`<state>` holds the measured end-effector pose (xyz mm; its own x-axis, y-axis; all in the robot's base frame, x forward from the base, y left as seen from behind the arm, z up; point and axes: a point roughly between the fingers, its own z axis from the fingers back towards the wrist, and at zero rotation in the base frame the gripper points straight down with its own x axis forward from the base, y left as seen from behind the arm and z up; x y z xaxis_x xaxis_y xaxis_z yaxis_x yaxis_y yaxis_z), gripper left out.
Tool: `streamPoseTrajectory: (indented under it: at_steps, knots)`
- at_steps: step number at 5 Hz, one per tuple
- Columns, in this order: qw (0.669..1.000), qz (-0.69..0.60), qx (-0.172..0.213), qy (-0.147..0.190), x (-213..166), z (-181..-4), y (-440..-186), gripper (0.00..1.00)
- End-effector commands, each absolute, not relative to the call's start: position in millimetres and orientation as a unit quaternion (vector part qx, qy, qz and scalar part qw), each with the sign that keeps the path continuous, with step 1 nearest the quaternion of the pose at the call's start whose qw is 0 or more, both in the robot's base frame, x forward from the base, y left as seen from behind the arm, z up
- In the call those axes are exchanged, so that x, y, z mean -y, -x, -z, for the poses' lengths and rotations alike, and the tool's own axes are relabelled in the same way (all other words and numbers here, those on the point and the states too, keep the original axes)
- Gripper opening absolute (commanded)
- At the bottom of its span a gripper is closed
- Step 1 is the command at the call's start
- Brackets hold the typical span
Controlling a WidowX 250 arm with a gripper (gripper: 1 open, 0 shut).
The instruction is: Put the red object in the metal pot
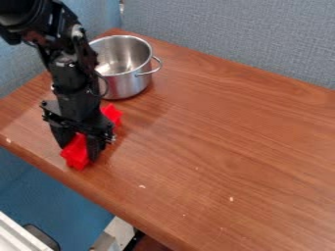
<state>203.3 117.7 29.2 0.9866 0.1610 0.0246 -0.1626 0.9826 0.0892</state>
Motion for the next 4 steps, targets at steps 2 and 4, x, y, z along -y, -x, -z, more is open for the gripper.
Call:
streamPoseTrajectory:
  at_steps: [2, 4]
  knots:
    - [0.992, -0.121, 0.01, -0.046, -94.8, -41.4, -181.1, 0.0]
    - [0.991, -0.127, 0.023, -0.028, -76.6, -49.3, -196.5, 0.0]
